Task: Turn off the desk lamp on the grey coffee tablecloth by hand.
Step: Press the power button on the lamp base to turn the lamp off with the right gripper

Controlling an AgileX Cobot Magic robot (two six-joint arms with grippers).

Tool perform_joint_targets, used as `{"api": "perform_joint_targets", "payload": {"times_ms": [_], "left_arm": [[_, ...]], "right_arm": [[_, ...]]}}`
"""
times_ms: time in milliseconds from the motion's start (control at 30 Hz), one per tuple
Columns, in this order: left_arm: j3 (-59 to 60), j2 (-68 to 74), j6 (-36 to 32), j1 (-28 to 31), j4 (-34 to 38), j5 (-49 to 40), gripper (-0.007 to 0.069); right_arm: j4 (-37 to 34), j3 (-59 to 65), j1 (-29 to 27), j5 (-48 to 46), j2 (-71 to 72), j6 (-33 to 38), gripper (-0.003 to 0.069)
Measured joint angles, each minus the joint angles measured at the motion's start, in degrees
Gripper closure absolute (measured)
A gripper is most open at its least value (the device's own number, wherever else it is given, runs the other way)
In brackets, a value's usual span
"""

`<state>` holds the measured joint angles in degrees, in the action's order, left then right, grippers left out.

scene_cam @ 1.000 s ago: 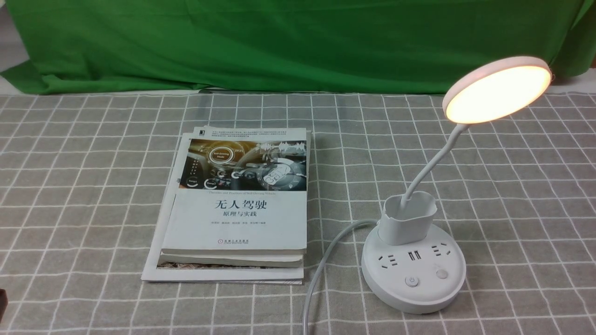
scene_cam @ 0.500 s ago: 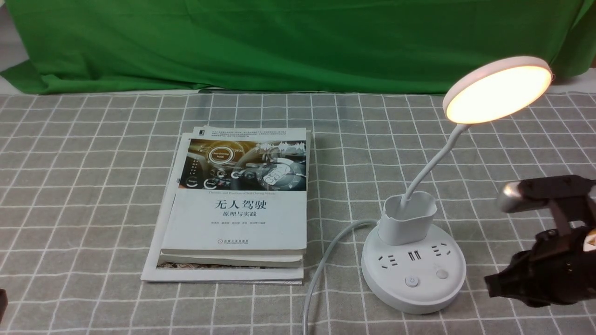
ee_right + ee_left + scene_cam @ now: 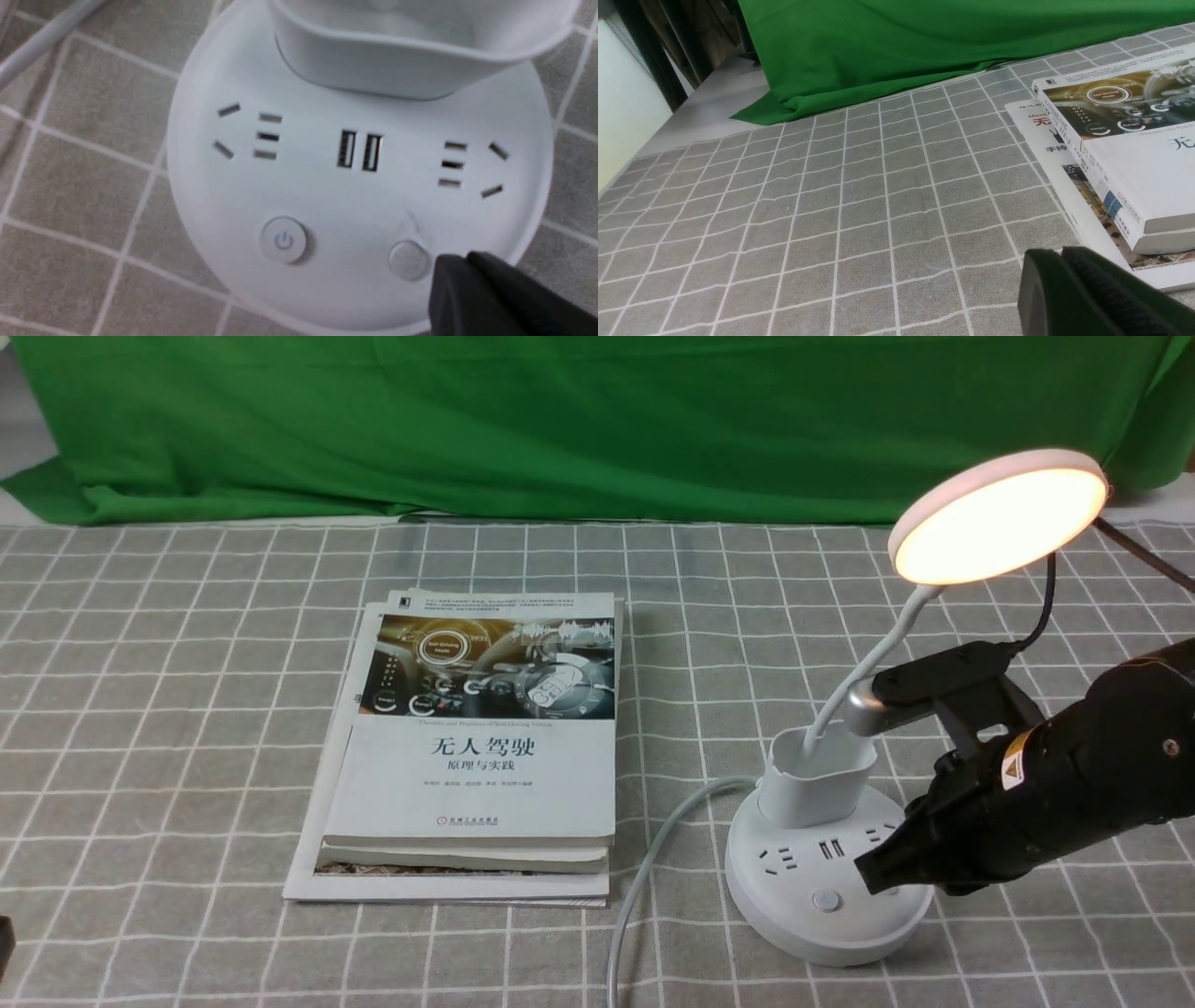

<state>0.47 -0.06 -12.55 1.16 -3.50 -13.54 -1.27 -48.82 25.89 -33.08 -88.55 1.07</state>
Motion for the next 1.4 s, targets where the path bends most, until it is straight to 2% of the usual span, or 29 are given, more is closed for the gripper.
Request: {"api": "perform_joint_targets", "payload": {"times_ms": [200, 700, 1100, 1400], "left_arm": [[0.0, 0.0, 0.0, 0.0, 0.0, 0.0, 0.0606], [0.0, 0.0, 0.0, 0.0, 0.0, 0.0, 0.0606], [0.0, 0.0, 0.0, 0.0, 0.0, 0.0, 0.0606], [0.0, 0.0, 0.0, 0.0, 0.0, 0.0, 0.0606]], "right_arm": [[-4.5, 0.0, 0.1, 1.5, -2.3, 2.1, 0.0624], [-4.3, -1.0, 0.1, 1.2, -5.3, 3.3, 0.0623], [-4.3, -0.4, 0.1, 2.2, -0.4, 3.1, 0.0624], [-4.3, -0.3, 0.1, 2.0, -4.1, 3.1, 0.0624]]}}
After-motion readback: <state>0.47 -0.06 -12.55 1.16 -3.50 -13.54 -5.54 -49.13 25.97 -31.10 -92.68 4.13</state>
